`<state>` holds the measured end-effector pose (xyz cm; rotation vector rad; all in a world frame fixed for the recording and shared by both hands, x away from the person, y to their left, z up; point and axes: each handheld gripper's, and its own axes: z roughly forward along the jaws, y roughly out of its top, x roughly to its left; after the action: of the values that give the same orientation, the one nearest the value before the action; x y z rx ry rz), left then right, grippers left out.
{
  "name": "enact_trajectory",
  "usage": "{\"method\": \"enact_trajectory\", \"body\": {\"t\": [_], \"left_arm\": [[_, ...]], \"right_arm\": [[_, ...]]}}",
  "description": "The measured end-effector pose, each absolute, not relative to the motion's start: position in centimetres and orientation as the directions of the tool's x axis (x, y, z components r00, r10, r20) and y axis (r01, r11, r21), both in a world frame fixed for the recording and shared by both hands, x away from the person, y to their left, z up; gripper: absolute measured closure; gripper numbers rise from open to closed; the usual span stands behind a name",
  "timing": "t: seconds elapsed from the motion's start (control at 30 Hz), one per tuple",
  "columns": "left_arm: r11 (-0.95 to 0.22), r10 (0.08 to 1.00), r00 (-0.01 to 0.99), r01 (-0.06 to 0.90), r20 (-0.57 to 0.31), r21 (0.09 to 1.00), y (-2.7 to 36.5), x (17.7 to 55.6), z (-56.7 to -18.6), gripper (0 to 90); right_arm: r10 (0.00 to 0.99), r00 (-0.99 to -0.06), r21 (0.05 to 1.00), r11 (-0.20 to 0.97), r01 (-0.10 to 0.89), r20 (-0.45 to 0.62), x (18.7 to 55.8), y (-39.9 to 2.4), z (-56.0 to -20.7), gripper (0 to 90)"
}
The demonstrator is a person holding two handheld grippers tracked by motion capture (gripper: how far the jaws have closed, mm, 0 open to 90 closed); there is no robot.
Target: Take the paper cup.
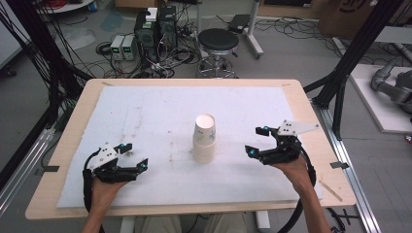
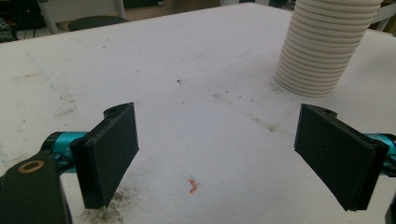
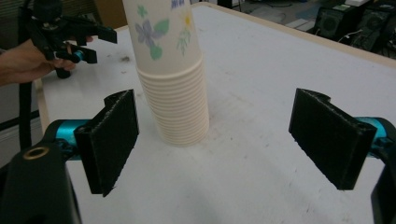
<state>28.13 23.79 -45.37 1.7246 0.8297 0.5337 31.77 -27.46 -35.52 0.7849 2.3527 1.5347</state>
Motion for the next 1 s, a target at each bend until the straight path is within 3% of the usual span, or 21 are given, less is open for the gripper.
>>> {"method": "enact_trajectory", "body": {"t": [0.47,1.0], "left_arm": [[-0.158,0.754,0.653,0.281,-0.068,0.947,23.9,28.3,-45.4,13.5],[-0.159,0.754,0.652,0.291,-0.074,0.943,23.8,28.4,-45.4,13.5]], "right_arm": [[0.424,-0.903,0.820,0.489,0.298,0.075,35.1,-24.1,-28.0,16.3],[0.286,-0.958,0.629,0.743,0.228,0.009,38.5,-17.2,-25.0,16.3]]}}
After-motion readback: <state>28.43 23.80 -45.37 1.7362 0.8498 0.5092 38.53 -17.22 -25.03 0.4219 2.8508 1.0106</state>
